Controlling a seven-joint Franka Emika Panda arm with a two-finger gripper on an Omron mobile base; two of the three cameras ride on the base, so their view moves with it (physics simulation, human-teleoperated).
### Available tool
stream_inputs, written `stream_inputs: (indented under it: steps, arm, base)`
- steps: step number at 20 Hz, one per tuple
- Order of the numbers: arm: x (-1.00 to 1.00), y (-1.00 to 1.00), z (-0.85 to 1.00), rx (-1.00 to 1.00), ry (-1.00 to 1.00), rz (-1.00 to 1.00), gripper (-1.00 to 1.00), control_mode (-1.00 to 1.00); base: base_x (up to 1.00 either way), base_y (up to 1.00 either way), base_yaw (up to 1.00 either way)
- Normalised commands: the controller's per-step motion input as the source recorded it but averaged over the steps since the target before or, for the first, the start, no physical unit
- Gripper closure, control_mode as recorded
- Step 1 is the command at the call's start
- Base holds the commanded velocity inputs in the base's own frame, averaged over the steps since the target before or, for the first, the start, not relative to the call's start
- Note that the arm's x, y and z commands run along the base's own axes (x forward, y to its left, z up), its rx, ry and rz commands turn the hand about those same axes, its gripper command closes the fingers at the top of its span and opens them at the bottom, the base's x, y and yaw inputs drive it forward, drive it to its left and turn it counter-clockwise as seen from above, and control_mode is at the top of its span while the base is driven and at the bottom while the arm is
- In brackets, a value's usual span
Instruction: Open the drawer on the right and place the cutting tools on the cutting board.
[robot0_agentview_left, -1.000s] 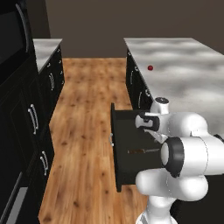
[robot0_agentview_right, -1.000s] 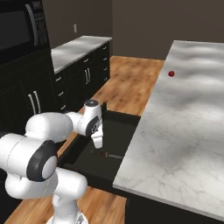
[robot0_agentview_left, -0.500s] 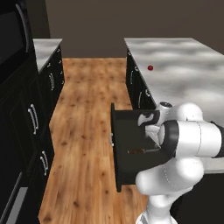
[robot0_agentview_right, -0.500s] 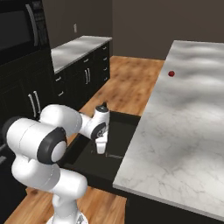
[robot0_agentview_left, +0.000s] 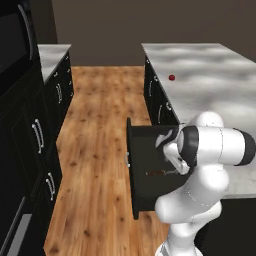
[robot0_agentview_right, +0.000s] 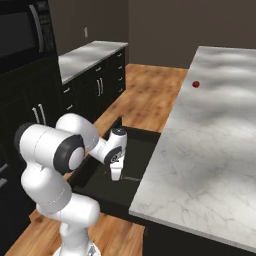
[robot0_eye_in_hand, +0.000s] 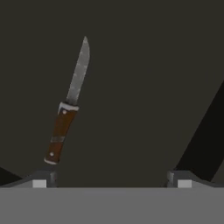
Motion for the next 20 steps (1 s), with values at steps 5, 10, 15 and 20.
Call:
stream_inputs:
  steps: [5, 10, 15, 20]
  arm:
    - [0.02, 0.02, -0.38, 0.0, 0.0, 0.0, -1.0, -1.0]
    - [0.26, 0.07, -0.29, -0.01, 0.0, -0.02, -1.0, -1.0]
    - [0.27, 0.0, -0.23, 0.0, 0.0, -0.02, -1.0, -1.0]
    - [0.3, 0.0, -0.24, 0.0, 0.0, -0.02, -1.0, -1.0]
  base:
    - [0.0, 0.0, 0.0]
    - [0.0, 0.0, 0.0]
    - [0.0, 0.0, 0.0]
    - [0.0, 0.0, 0.0]
